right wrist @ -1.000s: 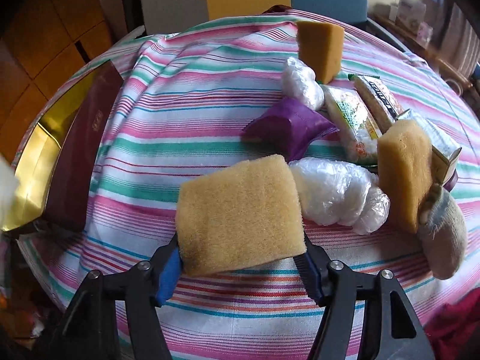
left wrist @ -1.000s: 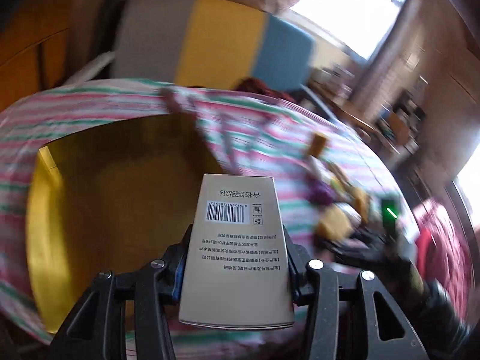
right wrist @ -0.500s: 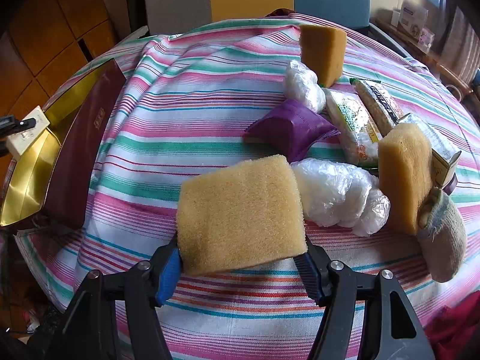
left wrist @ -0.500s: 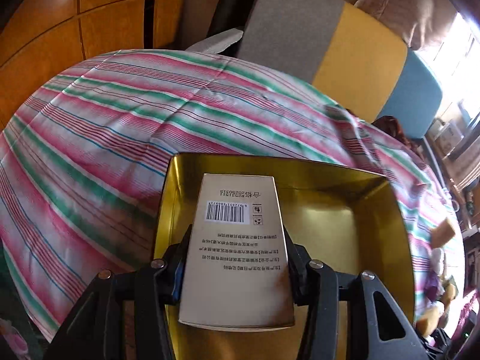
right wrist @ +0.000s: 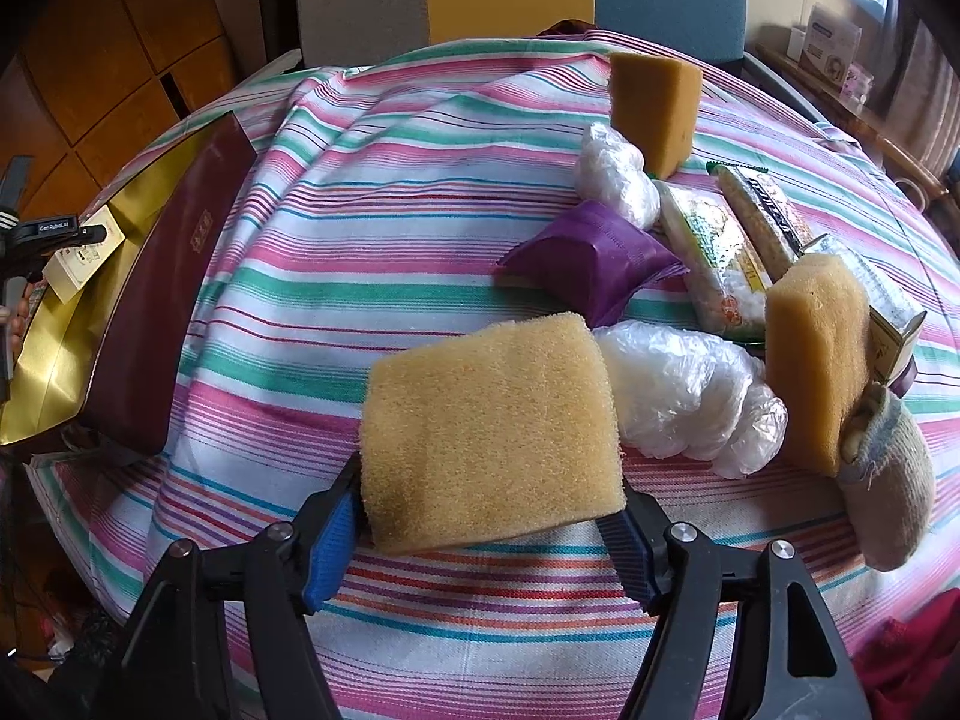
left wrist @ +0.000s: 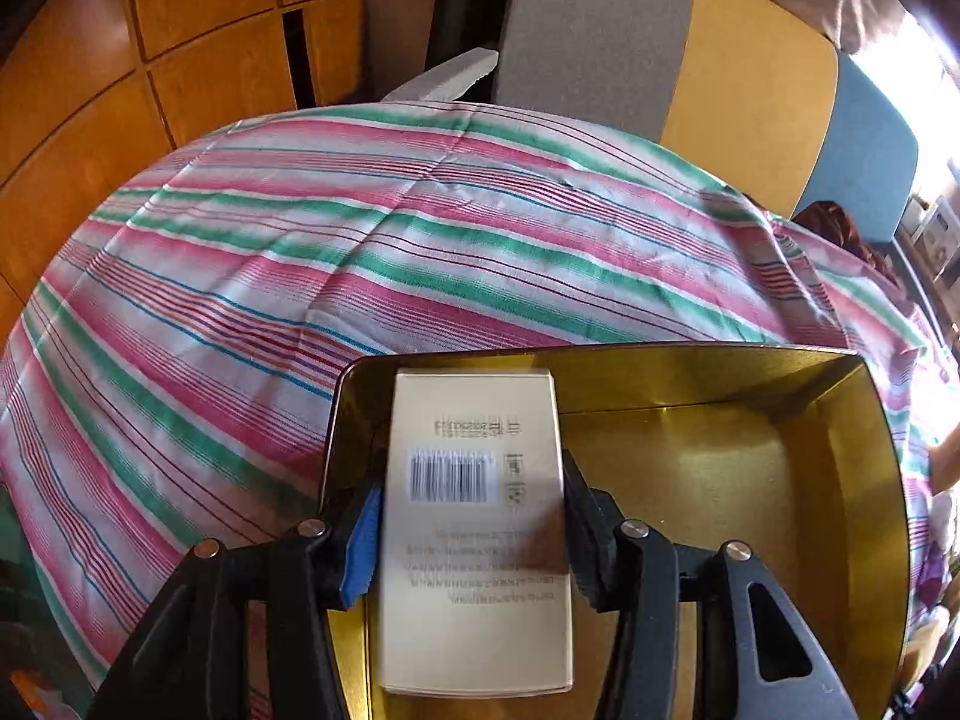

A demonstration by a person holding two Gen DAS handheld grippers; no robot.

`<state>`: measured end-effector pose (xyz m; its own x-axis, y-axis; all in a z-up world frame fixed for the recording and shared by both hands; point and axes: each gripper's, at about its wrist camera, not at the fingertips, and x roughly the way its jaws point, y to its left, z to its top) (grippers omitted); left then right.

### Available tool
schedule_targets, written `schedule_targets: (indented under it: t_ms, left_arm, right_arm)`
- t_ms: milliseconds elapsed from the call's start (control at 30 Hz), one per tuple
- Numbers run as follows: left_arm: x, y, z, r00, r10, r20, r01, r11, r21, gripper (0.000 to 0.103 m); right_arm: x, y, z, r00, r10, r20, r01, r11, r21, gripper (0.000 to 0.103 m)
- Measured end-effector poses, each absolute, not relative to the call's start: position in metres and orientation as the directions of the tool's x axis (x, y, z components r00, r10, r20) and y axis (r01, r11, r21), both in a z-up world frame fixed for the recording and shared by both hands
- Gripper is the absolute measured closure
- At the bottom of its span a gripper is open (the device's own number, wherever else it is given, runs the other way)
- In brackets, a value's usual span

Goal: Organize objects
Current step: 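Carry the white carton with the left tool while the right tool grasps a yellow sponge, then lower the white carton into the gold box and open the left tool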

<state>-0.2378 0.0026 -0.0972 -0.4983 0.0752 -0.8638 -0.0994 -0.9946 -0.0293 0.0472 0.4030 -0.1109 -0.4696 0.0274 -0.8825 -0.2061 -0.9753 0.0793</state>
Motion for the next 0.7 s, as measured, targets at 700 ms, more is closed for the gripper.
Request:
schedule_targets:
  t_ms: [700]
  left_arm:
    - [-0.112,0.008,-0.038,-0.654,0.138,-0.744,-0.162,-0.986,-0.041,0.041]
  right_arm:
    - [0.047,0.4,-0.113,-0.472,0.044,-0.88,-0.217,-0.974,0.068,0.03]
